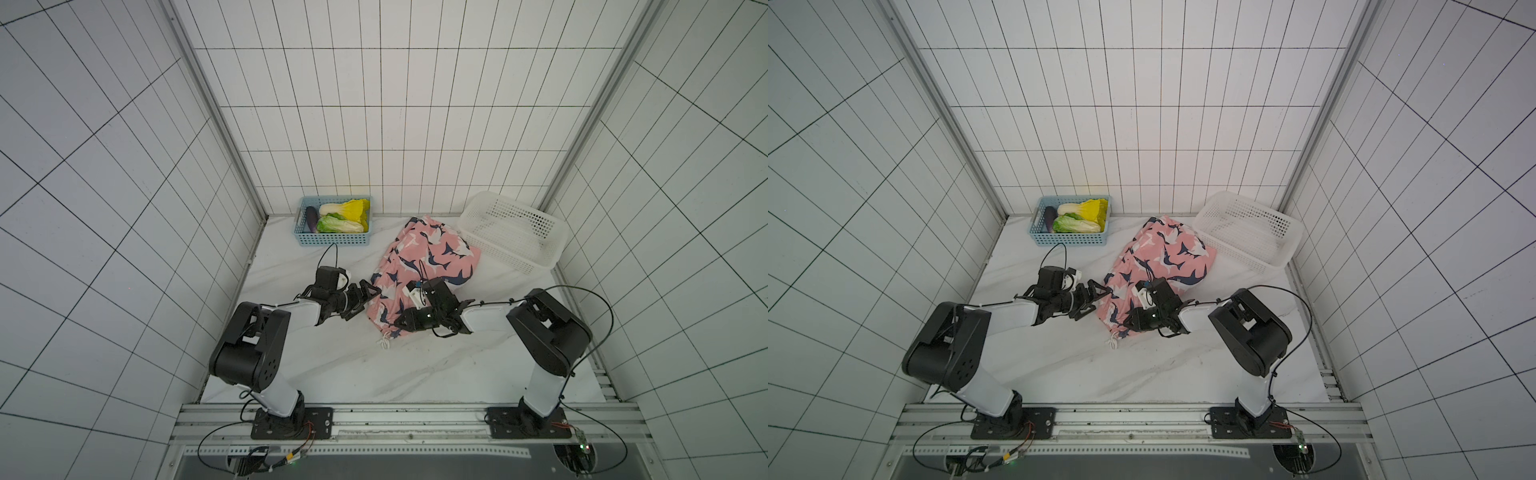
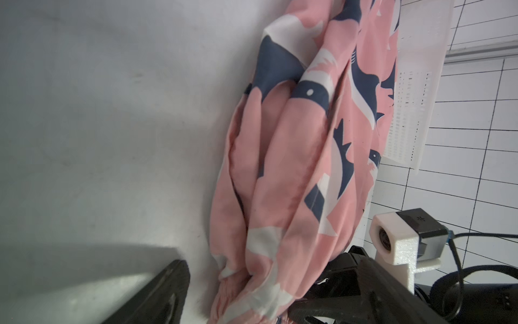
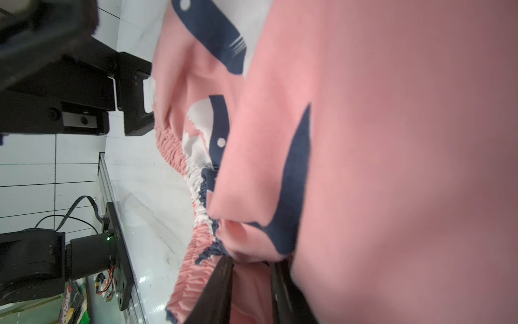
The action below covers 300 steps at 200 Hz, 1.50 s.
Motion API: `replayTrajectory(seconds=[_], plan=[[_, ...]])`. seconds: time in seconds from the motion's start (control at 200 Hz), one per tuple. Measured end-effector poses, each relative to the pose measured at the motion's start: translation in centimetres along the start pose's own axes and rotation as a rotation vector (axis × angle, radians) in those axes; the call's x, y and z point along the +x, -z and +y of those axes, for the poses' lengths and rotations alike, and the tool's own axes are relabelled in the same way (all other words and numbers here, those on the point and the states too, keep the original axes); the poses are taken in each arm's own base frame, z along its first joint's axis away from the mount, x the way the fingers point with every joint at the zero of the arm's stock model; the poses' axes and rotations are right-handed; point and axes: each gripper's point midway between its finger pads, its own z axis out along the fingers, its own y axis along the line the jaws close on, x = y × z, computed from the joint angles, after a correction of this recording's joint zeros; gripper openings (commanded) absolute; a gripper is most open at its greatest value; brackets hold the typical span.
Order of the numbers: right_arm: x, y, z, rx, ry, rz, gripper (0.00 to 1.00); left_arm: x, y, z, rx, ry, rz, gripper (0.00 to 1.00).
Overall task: Roll up the shorts
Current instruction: Roll the shorts at the center of the board.
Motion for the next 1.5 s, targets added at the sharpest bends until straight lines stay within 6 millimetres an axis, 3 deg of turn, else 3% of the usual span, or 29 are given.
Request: replayTrajectory(seconds=[0.27,0.44,0.639,0.739,0.919,1.044,1.124,1.329,1.459,1.499], plan=[[-0.2,0.0,-0.1,-0.033,-0.010,-0.007,0.27,0.9,-1.5,-1.1,0.023,-0.089,-0.023,0.97],[-0.3,-0.1,-0.1,-0.044,-0.008,-0.007,0.26,1.5,-3.2,-2.0,0.093,-0.130,-0.011,0.84],[-0.6,-0.5,-0.1,-0.065,-0.003,-0.010,0.26,2.0,-3.5,-1.9,0.196,-0.111,-0.024,0.76],[-0.7,-0.5,-0.1,-0.069,-0.002,-0.009,0.26,2.3,-3.2,-1.9,0.228,-0.082,-0.031,0.78],[-0.7,-0.5,-0.1,-0.071,0.002,-0.008,0.26,2.7,-2.6,-2.4,0.273,-0.052,-0.036,0.94],[-0.7,-0.5,-0.1,-0.072,0.002,-0.008,0.25,2.7,-3.0,-2.8,0.285,-0.057,-0.031,0.95],[-0.7,-0.5,-0.2,-0.073,0.002,-0.007,0.25,2.6,-3.3,-2.9,0.298,-0.058,-0.029,0.87],[-0.6,-0.6,-0.3,-0.077,0.003,-0.004,0.25,2.5,-3.7,-1.7,0.303,0.011,-0.025,0.56],[-0.6,-0.6,-0.3,-0.077,0.006,-0.003,0.25,2.1,-2.9,0.2,0.264,0.073,-0.039,0.22],[-0.6,-0.5,-0.3,-0.076,0.008,-0.002,0.25,1.9,-2.6,0.6,0.244,0.086,-0.043,0.18]])
